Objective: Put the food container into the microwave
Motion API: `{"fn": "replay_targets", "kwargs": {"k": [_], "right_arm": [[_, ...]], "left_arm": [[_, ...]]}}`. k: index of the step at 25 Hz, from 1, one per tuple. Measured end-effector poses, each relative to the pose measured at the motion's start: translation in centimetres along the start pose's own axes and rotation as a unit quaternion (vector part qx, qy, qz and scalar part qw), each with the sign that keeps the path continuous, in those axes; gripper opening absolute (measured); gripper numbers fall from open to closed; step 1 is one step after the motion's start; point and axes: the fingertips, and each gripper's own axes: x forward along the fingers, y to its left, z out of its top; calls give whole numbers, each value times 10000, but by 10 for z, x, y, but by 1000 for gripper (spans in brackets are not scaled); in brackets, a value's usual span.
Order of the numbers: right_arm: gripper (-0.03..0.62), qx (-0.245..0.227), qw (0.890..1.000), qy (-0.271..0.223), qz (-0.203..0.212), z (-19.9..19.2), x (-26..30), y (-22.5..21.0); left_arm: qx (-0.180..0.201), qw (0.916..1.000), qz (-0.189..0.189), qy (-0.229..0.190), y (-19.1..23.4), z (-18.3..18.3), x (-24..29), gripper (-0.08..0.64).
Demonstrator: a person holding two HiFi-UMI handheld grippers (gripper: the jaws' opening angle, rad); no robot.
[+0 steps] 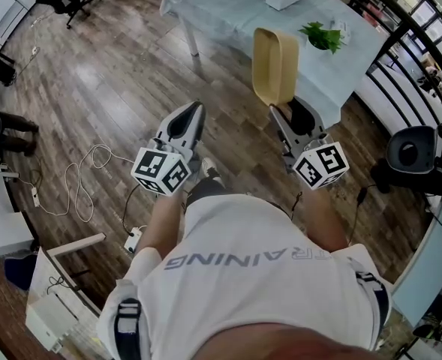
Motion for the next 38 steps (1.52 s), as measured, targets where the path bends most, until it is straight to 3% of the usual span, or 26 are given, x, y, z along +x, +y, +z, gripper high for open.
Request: {"fn": "replay_targets", "kwargs": {"k": [12,19,29,38], "right_arm": [[216,180,9996,192,-82,-6,85,-24],[216,110,9998,106,-125,0,155,-40],[216,199,9993,132,-275,-9,229,-47],[216,274,9986,285,-359,-24,257,-53]], "left_arm": [[-133,9999,-52,6,76,20,40,44],[-40,9999,-115,-120,137,48,74,44],[-27,9998,-217,18,206,65,93,44],[-218,9993,-252,190,240,54,105,44]]}}
